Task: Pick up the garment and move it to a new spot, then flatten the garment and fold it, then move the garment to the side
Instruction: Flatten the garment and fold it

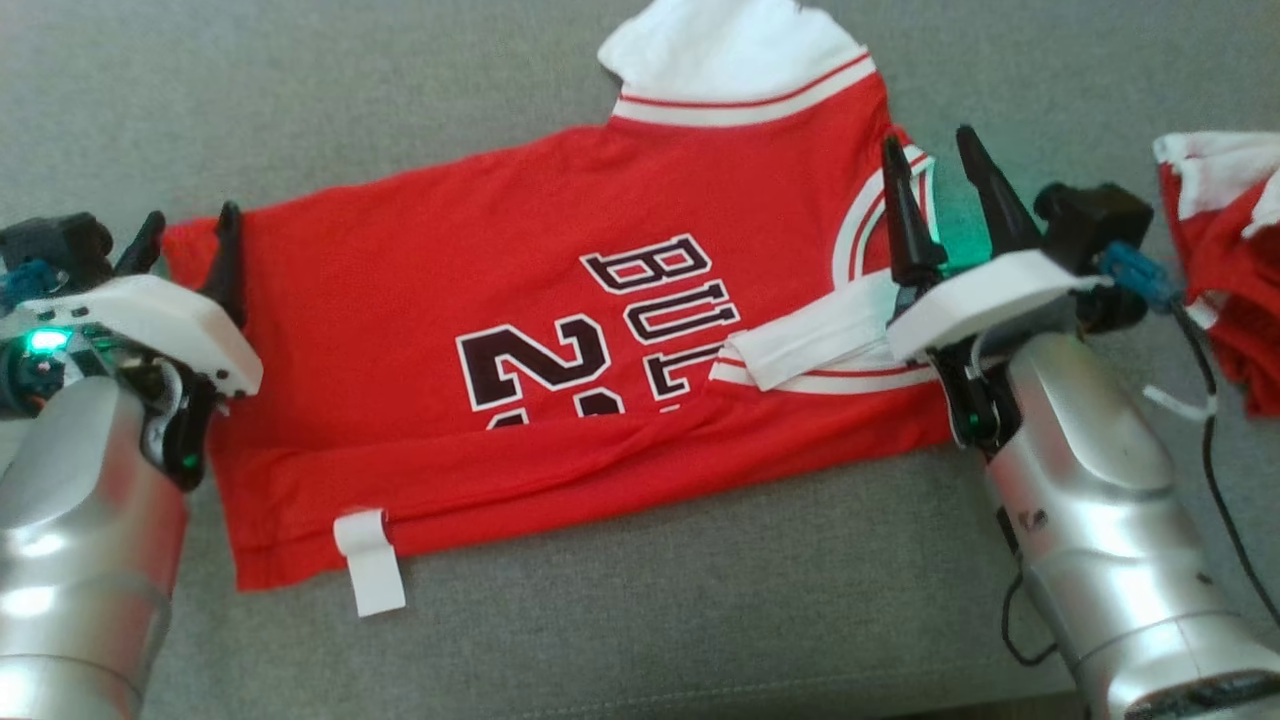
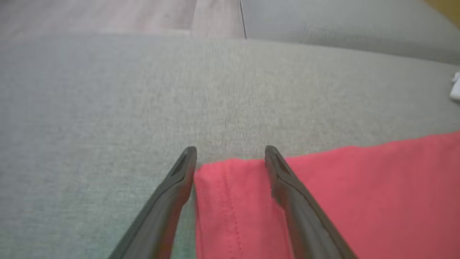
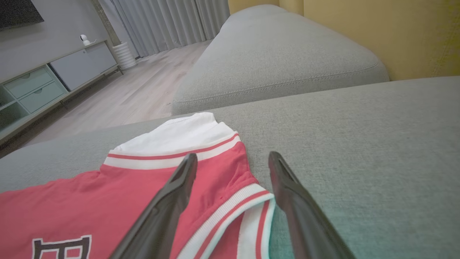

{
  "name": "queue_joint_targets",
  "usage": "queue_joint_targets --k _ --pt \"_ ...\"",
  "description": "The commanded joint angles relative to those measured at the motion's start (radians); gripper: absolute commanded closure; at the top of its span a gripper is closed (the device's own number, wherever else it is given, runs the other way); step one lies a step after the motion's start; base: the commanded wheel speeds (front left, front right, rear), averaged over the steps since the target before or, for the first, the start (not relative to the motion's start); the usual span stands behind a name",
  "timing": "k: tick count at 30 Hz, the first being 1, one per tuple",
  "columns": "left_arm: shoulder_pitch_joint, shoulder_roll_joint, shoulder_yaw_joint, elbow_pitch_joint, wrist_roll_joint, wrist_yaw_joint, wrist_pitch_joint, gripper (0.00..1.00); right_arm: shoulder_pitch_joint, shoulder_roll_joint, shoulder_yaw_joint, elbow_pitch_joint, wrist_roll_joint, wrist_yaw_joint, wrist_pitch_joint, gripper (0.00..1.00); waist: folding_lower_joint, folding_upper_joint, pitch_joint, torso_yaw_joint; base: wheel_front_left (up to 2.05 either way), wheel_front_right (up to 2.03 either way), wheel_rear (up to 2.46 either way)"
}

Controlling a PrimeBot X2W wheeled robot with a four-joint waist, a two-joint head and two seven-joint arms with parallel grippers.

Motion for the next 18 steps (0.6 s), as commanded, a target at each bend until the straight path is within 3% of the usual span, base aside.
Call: queue_joint_targets --k 1,5,6,7,8,13,18 --pt "-0.033 0.058 0.009 -0.009 -0.014 0.002 0.007 0.0 -0.027 0.009 0.025 -0.02 -0.004 0.007 -0.007 0.0 -0.0003 0.0 0.027 -0.003 0.0 0.0 0.0" --pt "-0.047 0.058 -0.048 0.013 -0.063 0.002 0.022 0.0 -0.07 0.009 0.04 -0.002 -0.005 0.007 -0.007 0.0 -0.0003 0.0 0.045 0.008 0.0 0.0 0.0" --pt "-0.049 0.058 -0.062 0.018 -0.07 0.002 0.022 0.12 -0.083 0.009 0.045 0.008 -0.007 0.007 -0.007 0.0 -0.0003 0.0 0.048 0.013 0.0 0.0 0.0" --pt "-0.053 0.058 -0.077 0.018 -0.075 0.002 0.017 0.71 -0.098 0.008 0.051 0.019 -0.009 0.007 -0.006 0.0 -0.0003 0.0 0.051 0.019 0.0 0.0 0.0" --pt "-0.057 0.055 -0.091 0.016 -0.084 0.002 0.011 1.0 -0.117 0.007 0.054 0.03 -0.011 0.007 -0.005 0.0 -0.0003 0.0 0.055 0.025 0.0 0.0 0.0" --pt "-0.077 0.043 -0.15 -0.011 -0.119 0.002 -0.011 1.0 -0.226 -0.015 0.062 0.096 -0.033 0.007 0.034 0.0 -0.0003 0.0 0.072 0.062 0.0 0.0 0.0" --pt "-0.134 -0.004 -0.226 -0.053 -0.151 0.002 -0.065 1.0 -0.389 -0.06 0.027 0.227 -0.071 0.007 0.119 0.0 -0.0003 0.0 0.112 0.151 0.0 0.0 0.0"
